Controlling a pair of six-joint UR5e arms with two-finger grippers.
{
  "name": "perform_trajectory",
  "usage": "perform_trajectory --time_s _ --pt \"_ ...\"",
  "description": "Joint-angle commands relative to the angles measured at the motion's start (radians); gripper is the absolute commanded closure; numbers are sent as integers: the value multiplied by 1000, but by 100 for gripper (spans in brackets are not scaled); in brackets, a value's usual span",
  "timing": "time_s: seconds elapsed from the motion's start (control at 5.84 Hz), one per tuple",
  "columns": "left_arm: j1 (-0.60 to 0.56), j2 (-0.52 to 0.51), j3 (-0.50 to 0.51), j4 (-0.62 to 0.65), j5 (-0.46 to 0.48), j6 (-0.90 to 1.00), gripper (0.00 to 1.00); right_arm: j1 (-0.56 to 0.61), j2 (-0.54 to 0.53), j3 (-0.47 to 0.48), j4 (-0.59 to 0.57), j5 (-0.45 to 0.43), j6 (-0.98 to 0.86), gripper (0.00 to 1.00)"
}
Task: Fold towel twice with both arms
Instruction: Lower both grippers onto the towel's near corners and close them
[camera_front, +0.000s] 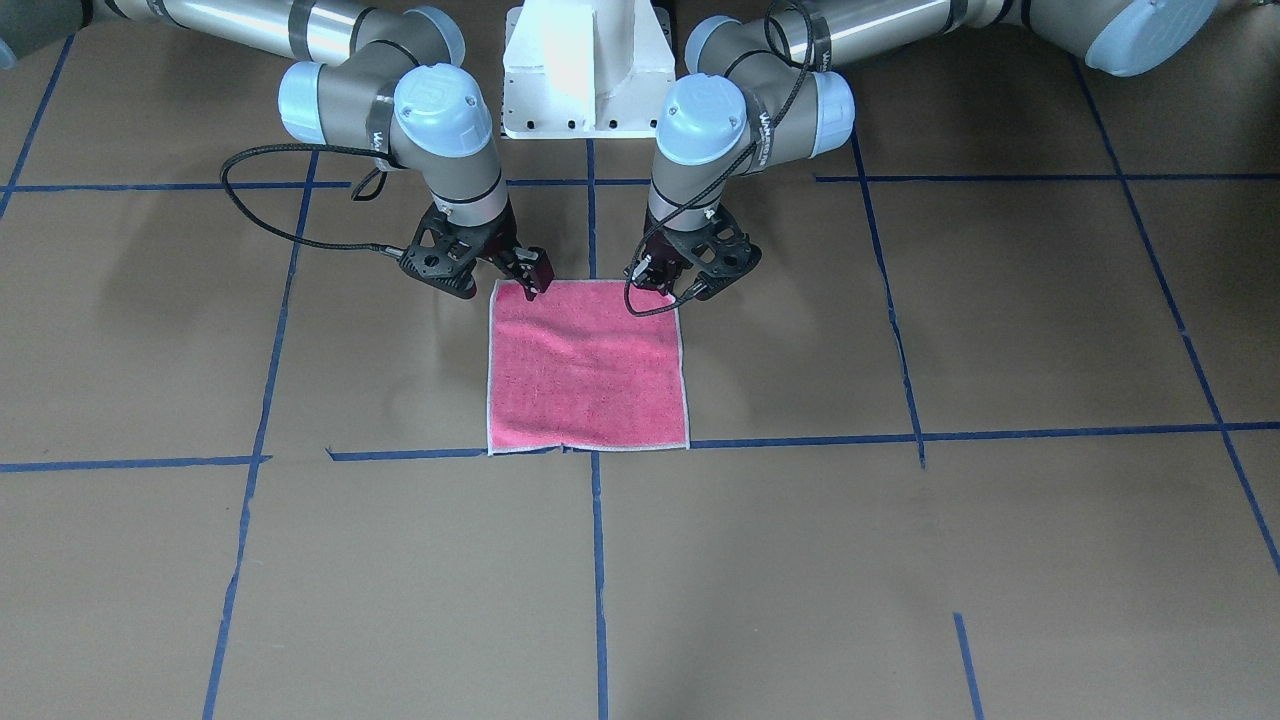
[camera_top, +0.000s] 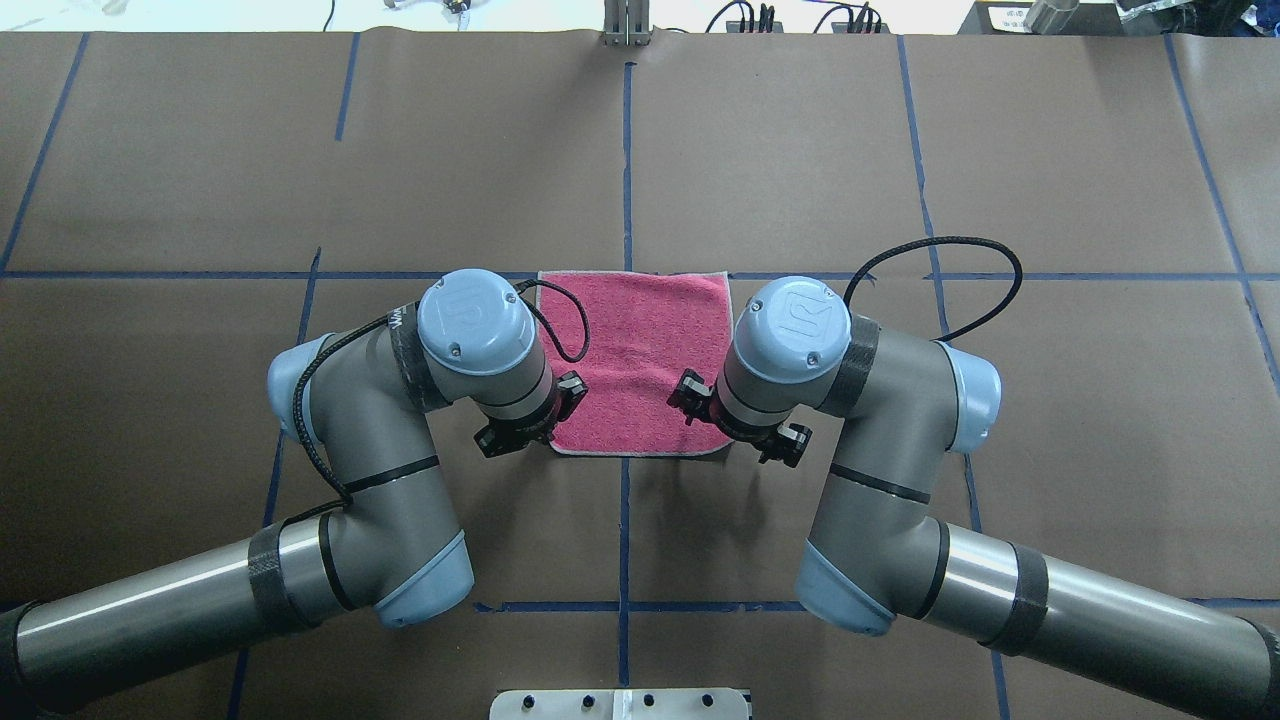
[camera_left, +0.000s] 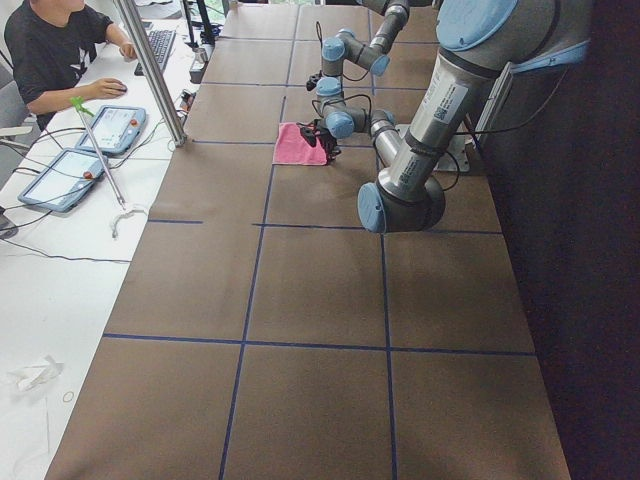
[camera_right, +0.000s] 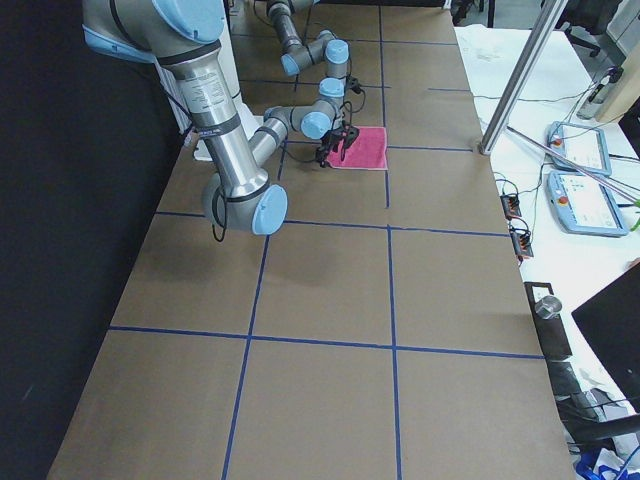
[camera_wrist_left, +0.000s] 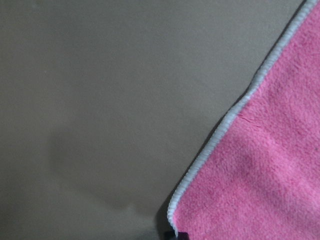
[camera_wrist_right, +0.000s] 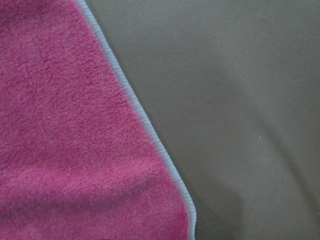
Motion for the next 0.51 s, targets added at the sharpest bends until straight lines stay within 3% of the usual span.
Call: perform_trajectory --time_s 0.0,0.34 --pt "-1 0 0 0 0 0 100 1 0 -5 20 0 1 33" --pt "-1 0 0 0 0 0 99 4 0 -5 20 0 5 64"
